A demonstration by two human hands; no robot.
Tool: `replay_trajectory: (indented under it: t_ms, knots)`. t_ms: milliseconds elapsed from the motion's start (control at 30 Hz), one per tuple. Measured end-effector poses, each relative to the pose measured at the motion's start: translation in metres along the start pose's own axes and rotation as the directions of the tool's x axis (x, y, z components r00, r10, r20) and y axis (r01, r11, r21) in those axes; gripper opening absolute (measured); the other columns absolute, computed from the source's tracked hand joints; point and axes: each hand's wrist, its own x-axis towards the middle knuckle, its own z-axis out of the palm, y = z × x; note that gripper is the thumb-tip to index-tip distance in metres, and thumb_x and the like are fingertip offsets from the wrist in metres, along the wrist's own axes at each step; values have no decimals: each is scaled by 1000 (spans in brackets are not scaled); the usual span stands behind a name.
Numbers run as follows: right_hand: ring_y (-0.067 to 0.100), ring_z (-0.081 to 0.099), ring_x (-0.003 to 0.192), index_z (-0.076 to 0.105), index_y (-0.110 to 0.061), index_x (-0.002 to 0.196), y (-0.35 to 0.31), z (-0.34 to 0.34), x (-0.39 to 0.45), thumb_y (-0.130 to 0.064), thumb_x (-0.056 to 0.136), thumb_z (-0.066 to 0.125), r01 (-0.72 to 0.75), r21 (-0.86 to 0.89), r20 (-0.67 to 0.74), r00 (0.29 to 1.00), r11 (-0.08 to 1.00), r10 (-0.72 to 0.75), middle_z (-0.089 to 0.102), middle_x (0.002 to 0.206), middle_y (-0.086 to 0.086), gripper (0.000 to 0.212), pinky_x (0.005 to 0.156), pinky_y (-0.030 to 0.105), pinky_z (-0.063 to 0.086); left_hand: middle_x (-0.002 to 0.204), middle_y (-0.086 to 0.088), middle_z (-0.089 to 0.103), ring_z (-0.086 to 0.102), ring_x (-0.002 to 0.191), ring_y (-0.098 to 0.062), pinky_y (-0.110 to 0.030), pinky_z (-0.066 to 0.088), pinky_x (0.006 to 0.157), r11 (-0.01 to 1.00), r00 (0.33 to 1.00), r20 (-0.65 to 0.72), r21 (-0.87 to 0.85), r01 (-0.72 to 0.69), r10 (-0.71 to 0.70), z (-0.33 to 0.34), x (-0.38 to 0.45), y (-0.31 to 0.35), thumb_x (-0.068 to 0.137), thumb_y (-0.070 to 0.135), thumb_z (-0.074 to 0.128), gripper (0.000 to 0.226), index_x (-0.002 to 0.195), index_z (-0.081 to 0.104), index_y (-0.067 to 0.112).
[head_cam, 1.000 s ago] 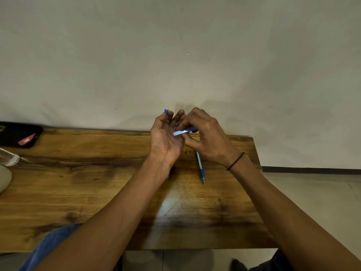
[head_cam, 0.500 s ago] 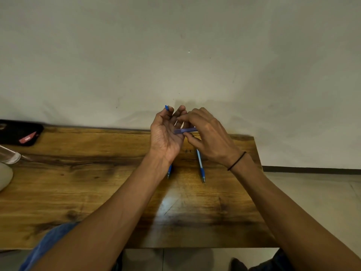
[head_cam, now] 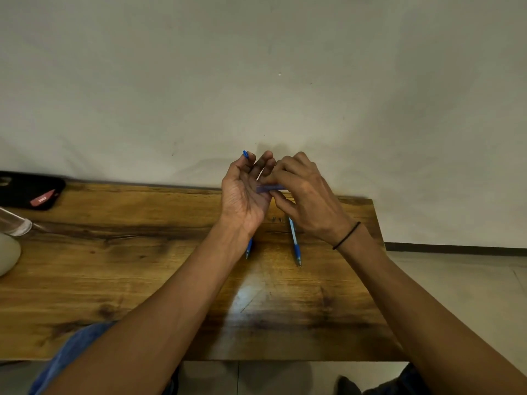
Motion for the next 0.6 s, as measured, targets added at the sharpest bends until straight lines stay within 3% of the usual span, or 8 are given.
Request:
replay_trajectory:
  t_ms: [100, 200, 333, 433, 600]
  knots:
    - [27, 55, 101, 68, -11, 119, 0, 0, 0, -17, 93, 66, -16, -3, -15, 1000, 1000, 16, 64, 105, 7, 26, 81, 49, 50, 106, -16, 71, 69, 96, -24, -36, 57, 90, 1000, 1000, 8, -11, -6, 6, 0, 0, 0, 107, 23, 50, 21, 95, 64, 12]
    - [30, 55, 102, 73, -11, 110, 0, -1, 0, -21, 93, 64, 7, -14, -6, 1000, 1000, -7, 65, 105, 8, 21, 79, 49, 49, 108, -15, 71, 69, 98, -24, -35, 59, 84, 1000, 1000, 28, -5, -5, 5, 0, 1, 0, 108, 24, 48, 22, 96, 63, 13]
    - [29, 55, 103, 69, -12, 118, 0, -3, 0, -14, 93, 65, -3, -20, -31, 1000, 1000, 2, 65, 107, 7, 25, 80, 46, 48, 109, -16, 70, 68, 98, -24, -36, 60, 84, 1000, 999, 36, -11, -6, 6, 0, 1, 1, 106, 23, 49, 20, 96, 63, 13]
    - [31, 56, 102, 73, -12, 110, 1, -3, 0, -14, 93, 68, 19, -45, -32, 999, 999, -20, 66, 105, 9, 17, 78, 47, 48, 107, -15, 71, 68, 97, -23, -33, 63, 73, 1000, 999, 43, -11, -3, 4, 0, 1, 1, 106, 23, 48, 21, 95, 63, 14]
    - [31, 56, 101, 70, -11, 113, 1, -2, 0, -10, 92, 70, 17, -69, -55, 998, 997, -21, 66, 105, 10, 22, 76, 43, 45, 108, -14, 71, 67, 98, -22, -33, 57, 76, 1000, 999, 33, 3, -1, 1, 0, 2, 0, 107, 24, 48, 21, 95, 63, 14]
